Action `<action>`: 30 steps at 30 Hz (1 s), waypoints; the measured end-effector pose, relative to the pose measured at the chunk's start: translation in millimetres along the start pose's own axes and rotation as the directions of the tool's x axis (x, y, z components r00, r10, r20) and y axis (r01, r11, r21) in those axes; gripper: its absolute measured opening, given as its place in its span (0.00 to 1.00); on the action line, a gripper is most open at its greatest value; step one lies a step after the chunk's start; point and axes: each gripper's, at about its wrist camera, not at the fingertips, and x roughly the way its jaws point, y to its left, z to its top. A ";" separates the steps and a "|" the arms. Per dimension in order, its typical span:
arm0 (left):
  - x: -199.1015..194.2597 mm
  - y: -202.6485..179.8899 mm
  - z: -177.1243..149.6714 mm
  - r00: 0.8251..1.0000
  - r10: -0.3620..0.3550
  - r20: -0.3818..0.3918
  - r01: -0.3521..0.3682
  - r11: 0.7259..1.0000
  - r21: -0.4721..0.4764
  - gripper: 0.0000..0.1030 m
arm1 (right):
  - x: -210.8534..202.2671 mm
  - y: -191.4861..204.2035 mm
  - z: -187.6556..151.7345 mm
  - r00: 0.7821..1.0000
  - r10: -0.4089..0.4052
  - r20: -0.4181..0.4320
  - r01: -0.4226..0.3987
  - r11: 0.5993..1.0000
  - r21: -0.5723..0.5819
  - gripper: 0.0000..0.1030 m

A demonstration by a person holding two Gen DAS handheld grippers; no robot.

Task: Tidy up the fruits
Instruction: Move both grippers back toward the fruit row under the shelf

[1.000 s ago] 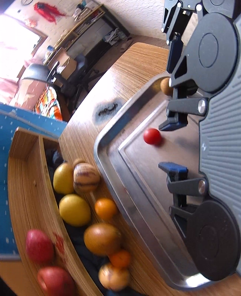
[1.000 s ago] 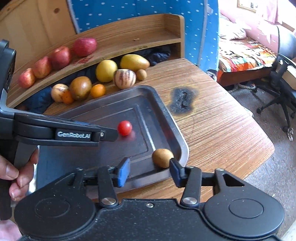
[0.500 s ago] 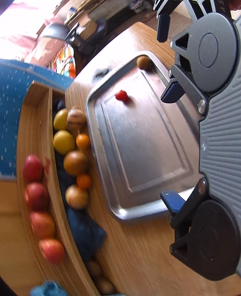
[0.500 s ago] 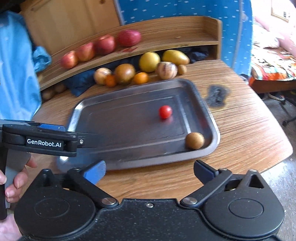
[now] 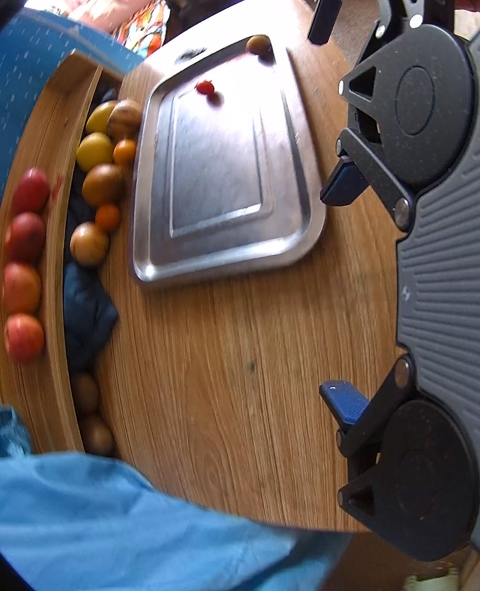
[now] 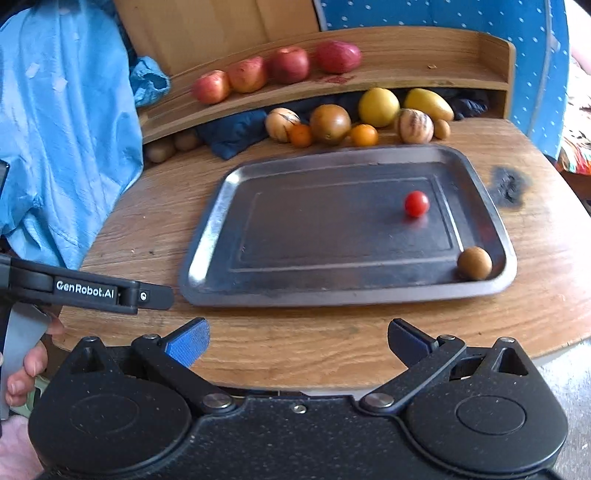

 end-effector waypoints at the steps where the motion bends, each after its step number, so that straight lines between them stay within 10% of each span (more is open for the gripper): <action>1: -0.3 3.5 1.9 1.000 0.008 0.001 -0.008 1.000 -0.008 0.99 | 0.1 1.5 2.1 1.000 0.002 0.005 -0.002 1.000 -0.005 0.99; 17: 17.8 20.5 79.1 0.998 -0.031 0.059 0.031 0.999 0.012 0.99 | 20.6 -1.0 67.1 0.989 -0.090 0.116 0.089 0.996 0.012 0.99; 30: 58.8 10.7 162.4 0.974 -0.207 0.094 0.207 0.978 0.015 0.99 | 59.4 7.8 113.2 0.955 -0.228 0.188 0.236 0.971 -0.020 0.99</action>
